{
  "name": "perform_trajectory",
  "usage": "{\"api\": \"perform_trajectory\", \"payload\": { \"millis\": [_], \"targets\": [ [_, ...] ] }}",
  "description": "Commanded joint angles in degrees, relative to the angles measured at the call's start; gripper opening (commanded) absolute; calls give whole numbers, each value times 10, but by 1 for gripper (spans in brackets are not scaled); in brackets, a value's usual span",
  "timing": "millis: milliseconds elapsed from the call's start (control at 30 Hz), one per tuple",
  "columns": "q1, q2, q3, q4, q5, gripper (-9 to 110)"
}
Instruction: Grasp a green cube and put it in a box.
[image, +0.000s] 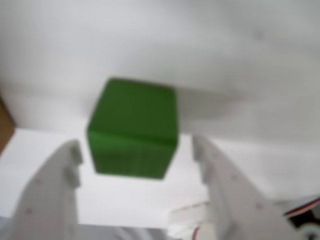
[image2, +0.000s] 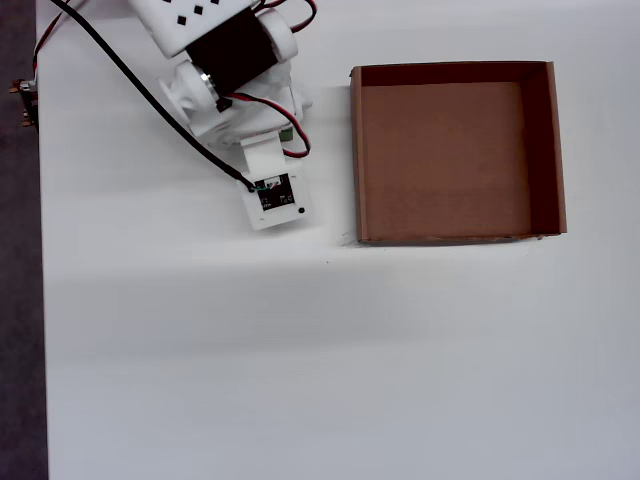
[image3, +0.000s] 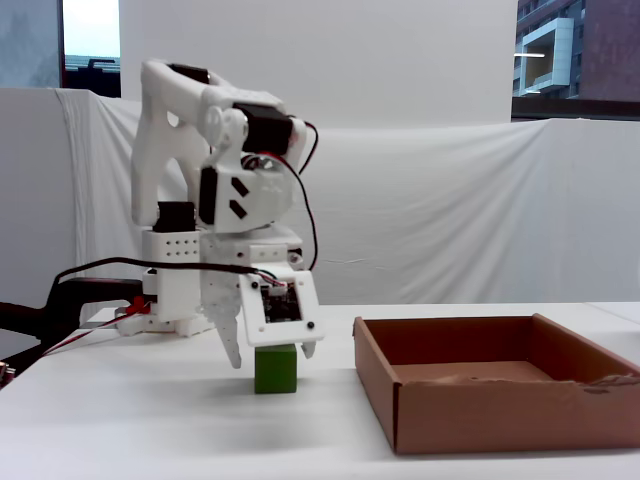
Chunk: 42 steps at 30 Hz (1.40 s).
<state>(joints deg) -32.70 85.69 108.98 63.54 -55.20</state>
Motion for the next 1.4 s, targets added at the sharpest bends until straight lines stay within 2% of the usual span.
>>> {"api": "perform_trajectory", "payload": {
  "millis": [0,1367],
  "targets": [
    [-2,2,-4,-5,1,31],
    [-2,4,2,-14,1,14]
  ]
}}
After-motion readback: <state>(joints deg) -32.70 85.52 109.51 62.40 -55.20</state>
